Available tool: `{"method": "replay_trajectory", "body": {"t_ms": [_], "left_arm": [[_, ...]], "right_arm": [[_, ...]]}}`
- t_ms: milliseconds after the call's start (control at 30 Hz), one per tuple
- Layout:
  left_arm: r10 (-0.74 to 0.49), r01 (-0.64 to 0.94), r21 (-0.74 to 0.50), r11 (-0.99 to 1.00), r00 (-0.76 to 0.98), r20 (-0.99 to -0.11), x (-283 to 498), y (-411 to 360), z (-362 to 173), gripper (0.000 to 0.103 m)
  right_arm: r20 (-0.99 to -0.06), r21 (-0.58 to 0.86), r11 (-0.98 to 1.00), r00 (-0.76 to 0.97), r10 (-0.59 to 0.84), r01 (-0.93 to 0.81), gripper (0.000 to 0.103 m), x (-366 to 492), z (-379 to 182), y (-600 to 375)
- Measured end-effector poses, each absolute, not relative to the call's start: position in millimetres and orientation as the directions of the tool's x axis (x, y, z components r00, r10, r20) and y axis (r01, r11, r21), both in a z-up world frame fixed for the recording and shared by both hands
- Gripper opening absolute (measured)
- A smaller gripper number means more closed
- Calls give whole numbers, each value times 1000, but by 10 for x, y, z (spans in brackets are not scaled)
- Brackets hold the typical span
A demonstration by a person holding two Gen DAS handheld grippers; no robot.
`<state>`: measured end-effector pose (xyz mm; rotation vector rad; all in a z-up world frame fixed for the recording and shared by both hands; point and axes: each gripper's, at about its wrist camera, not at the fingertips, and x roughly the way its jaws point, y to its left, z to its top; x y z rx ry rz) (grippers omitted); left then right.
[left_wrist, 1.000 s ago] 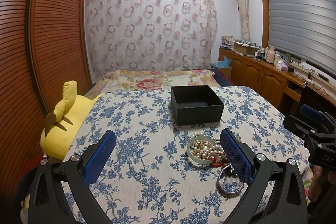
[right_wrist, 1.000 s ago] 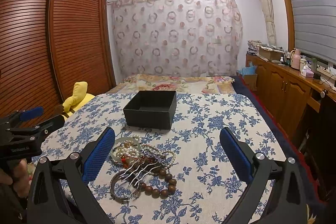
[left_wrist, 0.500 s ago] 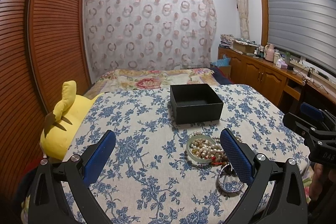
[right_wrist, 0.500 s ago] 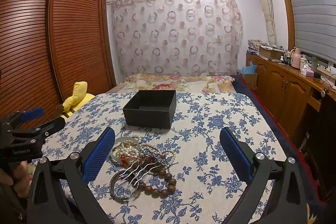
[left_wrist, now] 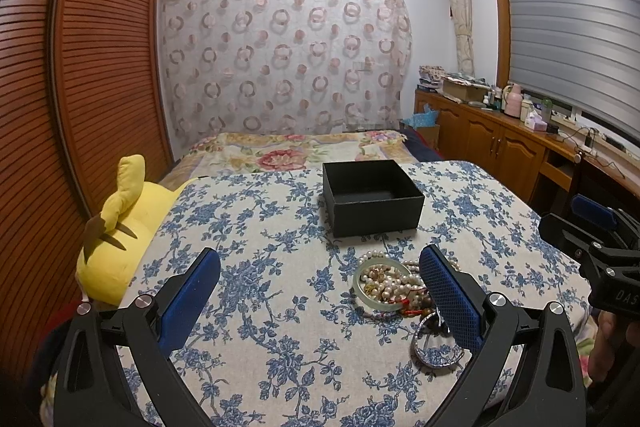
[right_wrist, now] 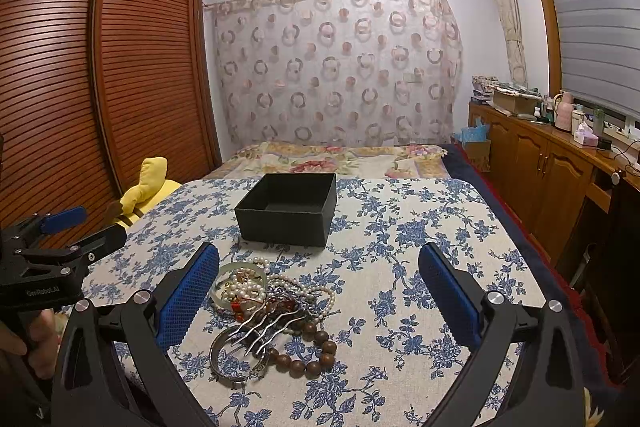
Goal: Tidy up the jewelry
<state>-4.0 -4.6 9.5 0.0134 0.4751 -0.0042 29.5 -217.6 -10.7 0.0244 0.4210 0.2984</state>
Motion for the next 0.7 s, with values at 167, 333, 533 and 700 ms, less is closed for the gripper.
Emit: {"method": "replay_trajectory", "body": {"t_ms": [167, 333, 533, 700], "left_arm": [[-2, 8, 12, 1000, 890, -456, -43, -60, 93, 97], [-2, 10, 13, 1000, 891, -455, -46, -61, 89, 97], [-1, 9, 15, 1000, 891, -454, -56, -74, 98, 97], [-2, 10, 14, 1000, 891, -454, -63, -78, 102, 97]], "right_arm": [[-397, 84, 956, 871, 290, -281, 101, 290, -98, -2176], [-398, 83, 956, 870, 291, -282, 101, 289, -94, -2179], [-396, 84, 956, 871, 291, -281, 101, 287, -95, -2181], [-396, 84, 956, 871, 292, -282, 101, 286, -101, -2184]]}}
